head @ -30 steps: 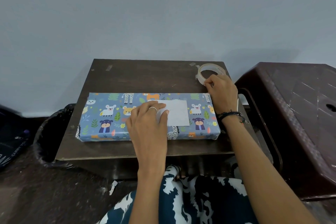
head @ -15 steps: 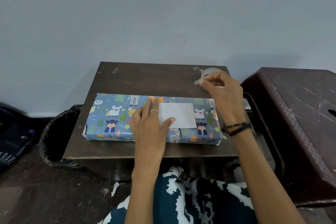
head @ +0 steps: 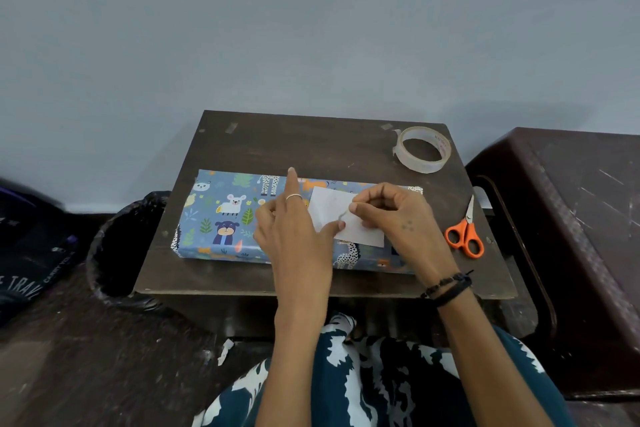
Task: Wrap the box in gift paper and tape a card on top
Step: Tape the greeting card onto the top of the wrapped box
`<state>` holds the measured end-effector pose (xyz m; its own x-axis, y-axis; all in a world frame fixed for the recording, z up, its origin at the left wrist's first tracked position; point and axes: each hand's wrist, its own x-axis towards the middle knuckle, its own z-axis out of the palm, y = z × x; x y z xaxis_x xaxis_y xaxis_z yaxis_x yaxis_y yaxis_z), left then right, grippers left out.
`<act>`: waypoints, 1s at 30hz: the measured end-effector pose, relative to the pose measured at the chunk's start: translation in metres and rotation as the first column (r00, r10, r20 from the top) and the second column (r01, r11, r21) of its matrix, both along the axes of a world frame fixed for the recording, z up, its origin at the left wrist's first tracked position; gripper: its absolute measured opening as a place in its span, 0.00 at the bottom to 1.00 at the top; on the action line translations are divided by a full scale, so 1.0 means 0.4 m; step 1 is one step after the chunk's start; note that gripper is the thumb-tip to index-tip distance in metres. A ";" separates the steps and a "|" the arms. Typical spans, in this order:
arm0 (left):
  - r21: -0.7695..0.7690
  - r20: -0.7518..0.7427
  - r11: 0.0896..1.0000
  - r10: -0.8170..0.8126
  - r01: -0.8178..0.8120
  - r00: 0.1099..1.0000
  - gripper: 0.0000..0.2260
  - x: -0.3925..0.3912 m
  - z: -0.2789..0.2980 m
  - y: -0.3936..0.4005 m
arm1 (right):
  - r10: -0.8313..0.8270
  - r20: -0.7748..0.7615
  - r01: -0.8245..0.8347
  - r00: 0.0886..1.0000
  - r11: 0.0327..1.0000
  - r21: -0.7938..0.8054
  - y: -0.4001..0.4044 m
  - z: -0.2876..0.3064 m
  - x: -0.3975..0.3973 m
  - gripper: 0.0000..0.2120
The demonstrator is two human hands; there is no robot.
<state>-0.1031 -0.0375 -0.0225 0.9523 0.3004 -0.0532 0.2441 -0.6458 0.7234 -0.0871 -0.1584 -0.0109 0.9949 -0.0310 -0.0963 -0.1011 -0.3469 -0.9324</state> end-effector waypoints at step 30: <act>-0.774 -0.024 0.633 0.024 -0.034 0.999 0.07 0.003 0.007 -0.006 | 0.070 0.186 -0.063 0.980 0.997 -0.042 -0.004 0.005 -0.019 0.05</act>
<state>-0.1017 -0.0399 -0.0195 0.9417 0.1721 -0.2890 0.2633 0.1573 0.9518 -0.0947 -0.1599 -0.0088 0.9952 0.0360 0.0916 0.0983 -0.3801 -0.9197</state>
